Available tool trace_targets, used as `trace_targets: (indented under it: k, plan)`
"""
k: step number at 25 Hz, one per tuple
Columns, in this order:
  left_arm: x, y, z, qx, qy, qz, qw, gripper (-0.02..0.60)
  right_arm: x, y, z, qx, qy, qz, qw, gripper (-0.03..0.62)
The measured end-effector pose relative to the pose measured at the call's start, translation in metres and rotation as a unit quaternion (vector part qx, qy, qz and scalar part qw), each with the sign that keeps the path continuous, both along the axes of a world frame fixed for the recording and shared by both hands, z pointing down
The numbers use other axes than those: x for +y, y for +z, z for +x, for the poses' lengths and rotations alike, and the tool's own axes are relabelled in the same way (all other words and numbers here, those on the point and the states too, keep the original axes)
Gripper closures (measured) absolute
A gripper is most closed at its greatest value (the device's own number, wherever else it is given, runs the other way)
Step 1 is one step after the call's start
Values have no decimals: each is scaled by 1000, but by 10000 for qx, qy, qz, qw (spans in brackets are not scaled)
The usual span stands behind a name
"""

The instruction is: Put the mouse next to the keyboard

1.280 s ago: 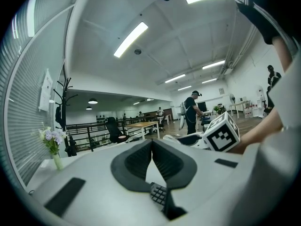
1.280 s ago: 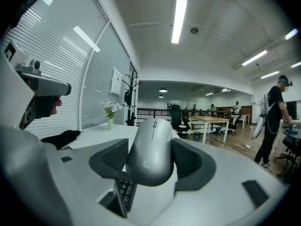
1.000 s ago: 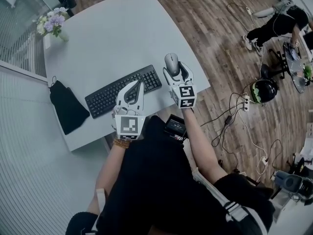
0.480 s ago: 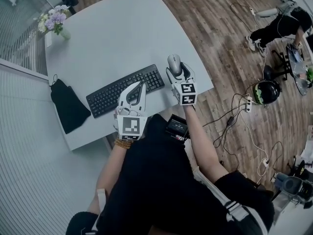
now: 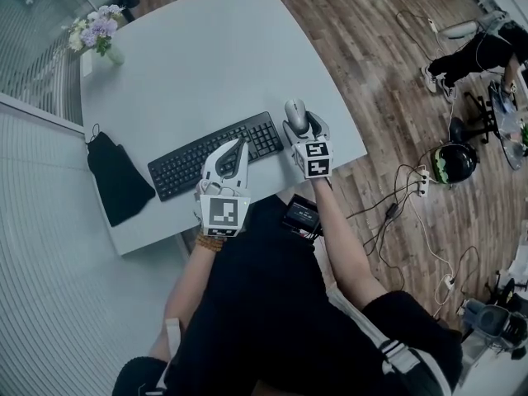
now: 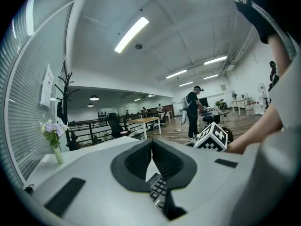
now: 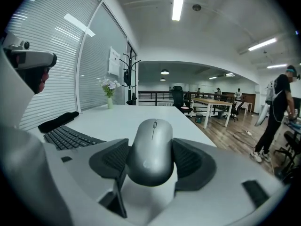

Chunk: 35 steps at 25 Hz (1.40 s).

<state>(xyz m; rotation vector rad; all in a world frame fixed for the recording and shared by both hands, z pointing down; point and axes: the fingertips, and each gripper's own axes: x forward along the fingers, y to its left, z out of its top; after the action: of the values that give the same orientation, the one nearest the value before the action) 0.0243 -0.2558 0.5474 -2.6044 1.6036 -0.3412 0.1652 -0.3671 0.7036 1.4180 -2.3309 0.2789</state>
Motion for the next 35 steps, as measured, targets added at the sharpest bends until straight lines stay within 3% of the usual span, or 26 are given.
trace_targets:
  k: [19,35]
  plan:
    - [-12,11,-13,25,-208,-136,9997,571,1,90,4,667,-225,-1065,9918,295]
    - [-8,-2,-25,77,-342,-91,9993,571,4,92,2,903,-351,-1217,9878,270]
